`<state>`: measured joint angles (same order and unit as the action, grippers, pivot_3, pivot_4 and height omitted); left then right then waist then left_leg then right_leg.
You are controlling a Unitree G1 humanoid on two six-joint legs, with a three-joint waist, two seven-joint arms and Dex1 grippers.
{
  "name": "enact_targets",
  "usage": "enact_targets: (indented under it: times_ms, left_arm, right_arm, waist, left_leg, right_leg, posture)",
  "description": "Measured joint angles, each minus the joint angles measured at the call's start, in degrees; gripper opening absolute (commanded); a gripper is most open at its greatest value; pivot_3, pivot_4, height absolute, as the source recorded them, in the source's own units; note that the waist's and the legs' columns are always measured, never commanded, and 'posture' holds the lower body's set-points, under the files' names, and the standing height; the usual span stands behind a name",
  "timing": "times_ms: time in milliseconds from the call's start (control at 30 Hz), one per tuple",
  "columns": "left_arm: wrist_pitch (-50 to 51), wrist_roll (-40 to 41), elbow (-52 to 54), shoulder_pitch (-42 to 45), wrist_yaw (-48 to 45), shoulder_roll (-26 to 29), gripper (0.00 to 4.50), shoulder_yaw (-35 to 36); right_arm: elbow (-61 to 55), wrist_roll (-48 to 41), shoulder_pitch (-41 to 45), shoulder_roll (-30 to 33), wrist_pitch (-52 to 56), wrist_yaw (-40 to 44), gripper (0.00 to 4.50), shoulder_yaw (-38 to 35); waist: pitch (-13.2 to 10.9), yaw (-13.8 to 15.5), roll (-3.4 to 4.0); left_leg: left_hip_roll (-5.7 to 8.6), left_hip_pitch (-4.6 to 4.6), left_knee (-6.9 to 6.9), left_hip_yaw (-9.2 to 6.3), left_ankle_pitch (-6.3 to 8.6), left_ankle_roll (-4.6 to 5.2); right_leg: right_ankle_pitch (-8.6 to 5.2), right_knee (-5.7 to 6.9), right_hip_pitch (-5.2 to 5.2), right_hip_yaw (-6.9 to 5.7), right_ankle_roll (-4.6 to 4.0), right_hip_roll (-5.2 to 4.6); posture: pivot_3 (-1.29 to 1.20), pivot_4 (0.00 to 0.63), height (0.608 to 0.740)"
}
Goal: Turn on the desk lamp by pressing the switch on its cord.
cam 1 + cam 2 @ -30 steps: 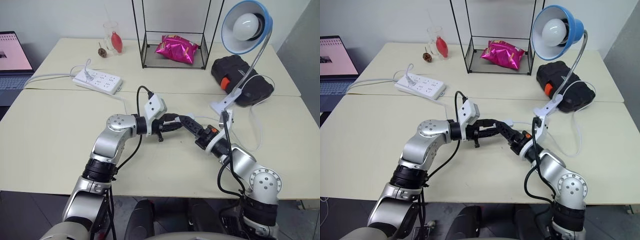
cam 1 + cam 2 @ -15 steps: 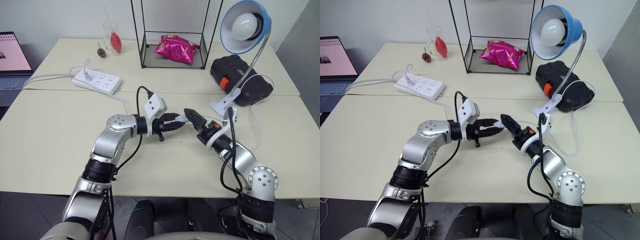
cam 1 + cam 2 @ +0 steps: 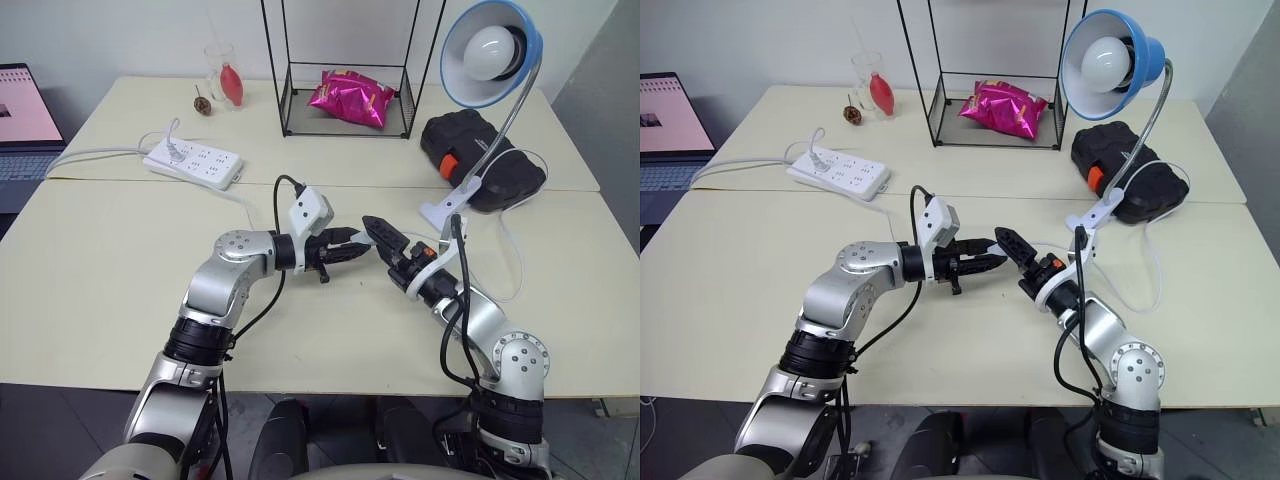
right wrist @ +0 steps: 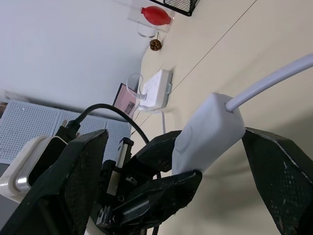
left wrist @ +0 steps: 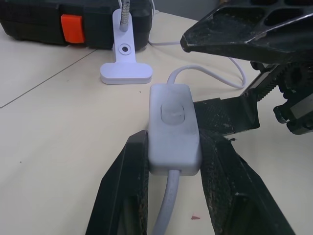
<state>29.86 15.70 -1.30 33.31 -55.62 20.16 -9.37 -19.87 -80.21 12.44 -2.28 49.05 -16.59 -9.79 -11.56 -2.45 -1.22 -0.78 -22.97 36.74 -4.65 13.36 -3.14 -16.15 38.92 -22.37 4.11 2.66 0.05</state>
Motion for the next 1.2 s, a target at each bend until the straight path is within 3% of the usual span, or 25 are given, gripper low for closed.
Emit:
enact_targets:
  times_ms: [67, 167, 433, 667, 1067, 1133, 1200]
  left_arm:
    - [0.02, 0.03, 0.39, 0.01, 0.04, 0.01, 1.11, 0.0]
    - [0.11, 0.04, 0.53, 0.0, 0.12, 0.0, 1.11, 0.0]
    - [0.4, 0.09, 0.97, 0.0, 0.44, 0.0, 1.11, 0.0]
    - [0.53, 0.49, 1.21, -0.08, 0.5, -0.01, 1.11, 0.0]
    - [0.5, 0.54, 1.21, -0.1, 0.68, -0.02, 1.11, 0.0]
    - [0.46, 0.53, 1.21, -0.1, 0.91, -0.04, 1.11, -0.01]
    - [0.21, 0.47, 1.2, -0.1, 1.06, -0.04, 1.11, -0.02]
  right_arm:
    - [0.01, -0.13, -0.04, 0.18, -0.36, -0.06, 4.5, 0.21]
    - [0.12, -0.29, -0.07, 0.3, -0.92, -0.1, 4.02, 0.35]
    - [0.58, -0.69, -0.48, 0.66, -1.54, -0.44, 2.03, 0.56]
    - [1.18, -1.53, -0.62, 1.05, -1.67, -0.98, 0.61, 1.78]
    - [1.25, -1.99, -0.59, 1.59, -2.47, -1.07, 0.53, 2.38]
    - [1.4, -1.99, -0.54, 1.62, -2.62, -1.0, 1.23, 2.36]
    - [1.63, -1.95, -0.53, 2.12, -2.65, -0.98, 1.63, 2.38]
  waist:
    - [0.0, 0.0, 0.0]
    - [0.0, 0.0, 0.0]
    - [0.0, 0.01, 0.0]
    - [0.0, -0.03, 0.01]
    - [0.0, -0.04, 0.0]
    - [0.0, -0.04, 0.01]
    - [-0.01, -0.04, 0.01]
  left_leg:
    - [0.0, 0.0, -0.01, 0.0, 0.0, 0.0]
    - [0.0, 0.0, -0.02, 0.0, 0.0, 0.0]
    - [0.0, 0.0, -0.06, 0.0, 0.0, 0.0]
    - [-0.01, -0.01, -0.09, 0.01, 0.0, 0.0]
    - [-0.01, -0.01, -0.12, 0.01, 0.0, 0.0]
    - [-0.01, -0.01, -0.12, 0.01, 0.0, 0.0]
    - [-0.01, -0.02, -0.13, 0.01, 0.0, 0.0]
  right_leg:
    - [0.0, -0.01, 0.0, 0.0, 0.0, 0.0]
    - [-0.01, -0.01, 0.0, 0.0, -0.01, 0.0]
    - [-0.02, -0.02, -0.02, 0.0, -0.03, 0.0]
    - [-0.04, -0.02, -0.04, 0.0, -0.05, 0.0]
    - [-0.04, -0.05, -0.06, 0.0, -0.05, 0.0]
    - [-0.04, -0.05, -0.06, 0.0, -0.05, 0.0]
    - [-0.05, -0.05, -0.06, 0.0, -0.05, 0.0]
  posture:
    - [0.0, 0.15, 0.74]
    - [0.0, 0.15, 0.74]
    - [0.0, 0.15, 0.74]
    - [0.0, 0.15, 0.74]
    - [0.0, 0.15, 0.74]
    - [0.0, 0.15, 0.74]
    - [0.0, 0.15, 0.74]
